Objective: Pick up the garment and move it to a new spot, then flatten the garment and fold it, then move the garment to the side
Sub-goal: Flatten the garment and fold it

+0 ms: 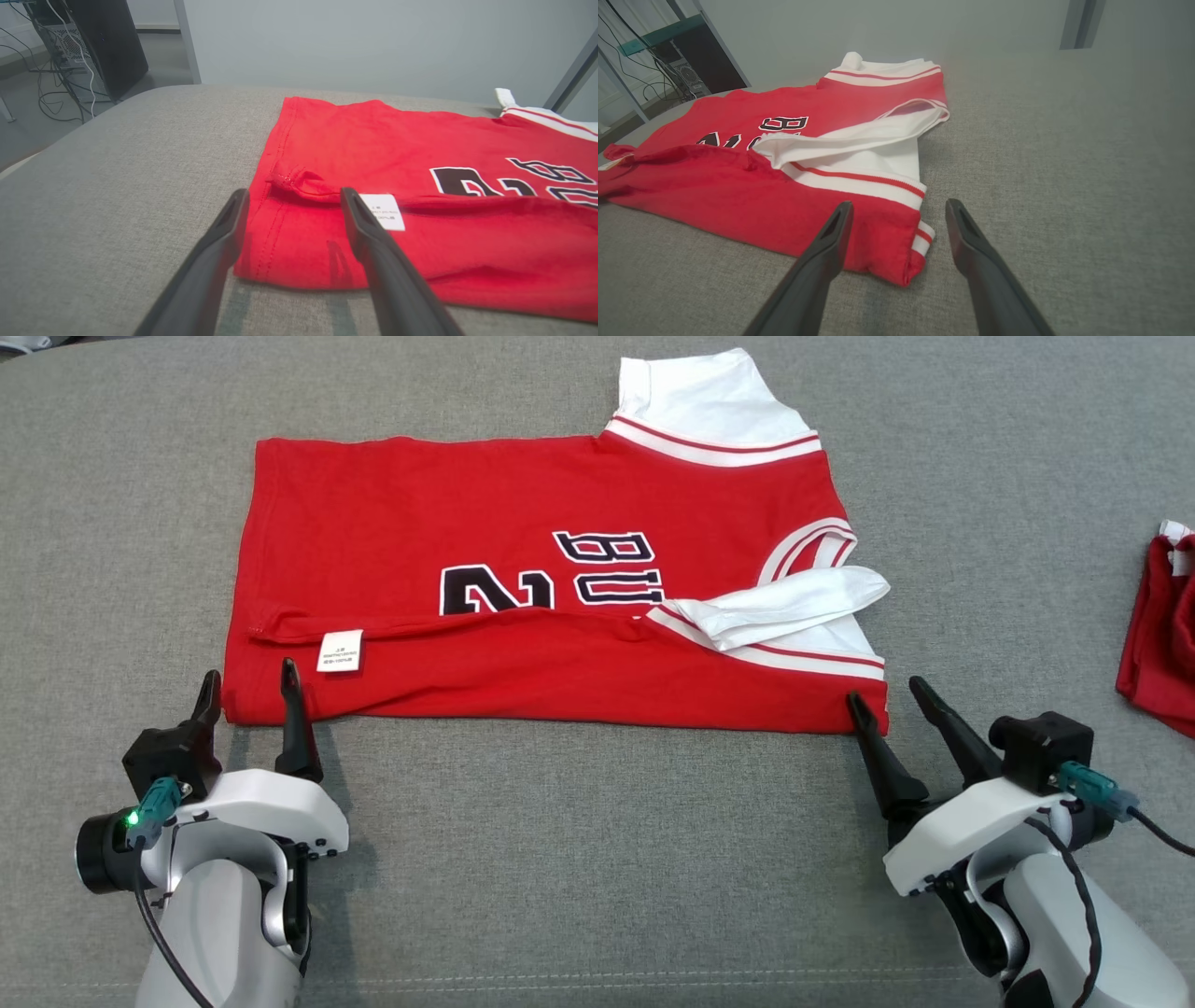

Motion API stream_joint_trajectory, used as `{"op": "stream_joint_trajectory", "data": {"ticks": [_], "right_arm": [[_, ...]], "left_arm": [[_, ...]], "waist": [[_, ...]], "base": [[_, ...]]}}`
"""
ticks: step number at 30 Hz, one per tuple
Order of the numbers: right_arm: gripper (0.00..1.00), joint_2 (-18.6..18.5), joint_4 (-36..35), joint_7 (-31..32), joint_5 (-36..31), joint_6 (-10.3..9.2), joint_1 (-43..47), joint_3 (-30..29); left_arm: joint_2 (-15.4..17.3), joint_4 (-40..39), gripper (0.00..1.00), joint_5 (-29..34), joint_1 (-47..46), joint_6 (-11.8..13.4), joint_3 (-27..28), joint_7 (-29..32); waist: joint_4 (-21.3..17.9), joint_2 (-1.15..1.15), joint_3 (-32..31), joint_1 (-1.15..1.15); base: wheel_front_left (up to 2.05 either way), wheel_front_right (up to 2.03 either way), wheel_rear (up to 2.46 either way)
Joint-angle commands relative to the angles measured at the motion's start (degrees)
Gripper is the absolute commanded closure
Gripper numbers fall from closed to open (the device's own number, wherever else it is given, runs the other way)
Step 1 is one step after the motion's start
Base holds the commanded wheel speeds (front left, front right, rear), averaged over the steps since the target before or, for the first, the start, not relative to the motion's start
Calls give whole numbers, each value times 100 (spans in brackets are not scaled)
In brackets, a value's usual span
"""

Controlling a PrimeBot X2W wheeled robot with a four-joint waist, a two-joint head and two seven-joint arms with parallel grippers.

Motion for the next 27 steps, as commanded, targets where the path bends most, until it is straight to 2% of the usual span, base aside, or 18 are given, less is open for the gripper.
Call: {"op": "stream_joint_trajectory", "data": {"ticks": [1,9,16,17,18,19,20,27], "right_arm": [[0,39,-131,-34,119,-15,130,145],[0,160,275,-34,575,-15,7,272],[0,169,539,-34,558,-15,-86,188],[22,165,570,-34,515,-15,-82,219],[64,171,607,-34,501,-15,-69,264],[93,169,633,-34,495,-15,-69,302],[100,159,646,-34,482,-15,-75,326],[100,-28,565,-34,567,-15,-147,526]], "left_arm": [[148,-190,0,-62,63,18,93,-33],[146,-210,0,-275,110,43,-266,-33],[145,-251,0,-322,133,71,-340,-33],[145,-251,0,-324,138,75,-343,-33],[145,-251,0,-328,144,80,-346,-33],[145,-251,0,-331,150,82,-344,-33],[145,-250,0,-332,156,84,-337,-33],[184,111,0,-299,29,8,-46,-33]], "waist": [[0,0,-13,0],[168,0,54,0],[293,0,68,0],[301,0,61,0],[307,0,53,0],[309,0,48,0],[307,0,41,0],[182,0,31,0]], "base": [[0,0,0],[0,0,0],[0,0,0],[0,0,0],[0,0,0],[0,0,0],[0,0,0],[0,0,0]]}}
